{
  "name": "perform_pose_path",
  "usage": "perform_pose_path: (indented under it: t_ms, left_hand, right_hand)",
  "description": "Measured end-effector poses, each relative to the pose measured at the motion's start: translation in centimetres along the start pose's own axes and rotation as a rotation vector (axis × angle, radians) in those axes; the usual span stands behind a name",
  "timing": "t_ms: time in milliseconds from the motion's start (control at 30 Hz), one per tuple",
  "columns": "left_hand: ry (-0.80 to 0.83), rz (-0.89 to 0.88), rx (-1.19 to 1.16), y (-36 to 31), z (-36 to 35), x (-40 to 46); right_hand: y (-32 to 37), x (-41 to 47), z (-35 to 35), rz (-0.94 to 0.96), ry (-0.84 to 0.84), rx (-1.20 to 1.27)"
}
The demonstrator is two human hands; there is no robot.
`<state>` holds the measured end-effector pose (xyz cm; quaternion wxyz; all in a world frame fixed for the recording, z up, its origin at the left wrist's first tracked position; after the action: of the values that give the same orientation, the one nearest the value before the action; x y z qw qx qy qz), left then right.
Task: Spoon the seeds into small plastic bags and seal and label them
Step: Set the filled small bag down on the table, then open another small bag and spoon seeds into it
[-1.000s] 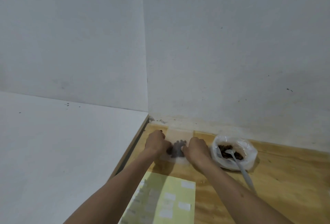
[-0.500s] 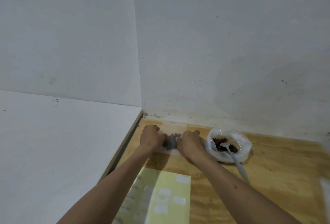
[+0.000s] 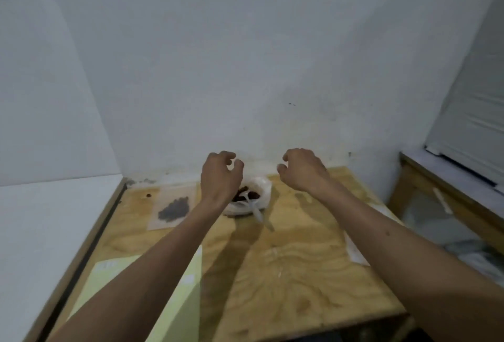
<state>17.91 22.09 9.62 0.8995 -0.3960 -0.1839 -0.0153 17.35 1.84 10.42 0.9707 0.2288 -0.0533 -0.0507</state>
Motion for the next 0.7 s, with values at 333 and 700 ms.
perform_pose_path:
  t_ms: [333, 700]
  left_hand:
    - [0.621, -0.038, 0.050, -10.8, -19.5, -9.2]
    - [0.552, 0.172, -0.122, -9.5, -23.0, -11.7]
  right_hand:
    - [-21.2, -8.0, 2.6, -0.405, 0.093, -0.134]
    - [-25.6, -9.6, 0.6, -0.491, 0.031, 0.029]
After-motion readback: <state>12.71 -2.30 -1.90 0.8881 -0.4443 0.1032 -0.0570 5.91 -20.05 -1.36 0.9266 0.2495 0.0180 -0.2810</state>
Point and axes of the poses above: each hand's wrist, its own x-axis towards the middle knuckle, its own z-axis out of the back of the hand, y = z × x, the point moved 10 cm from there along x, towards the middle knuckle, and after that the axes turned 4 degrees about x, right-handed, at the moved point
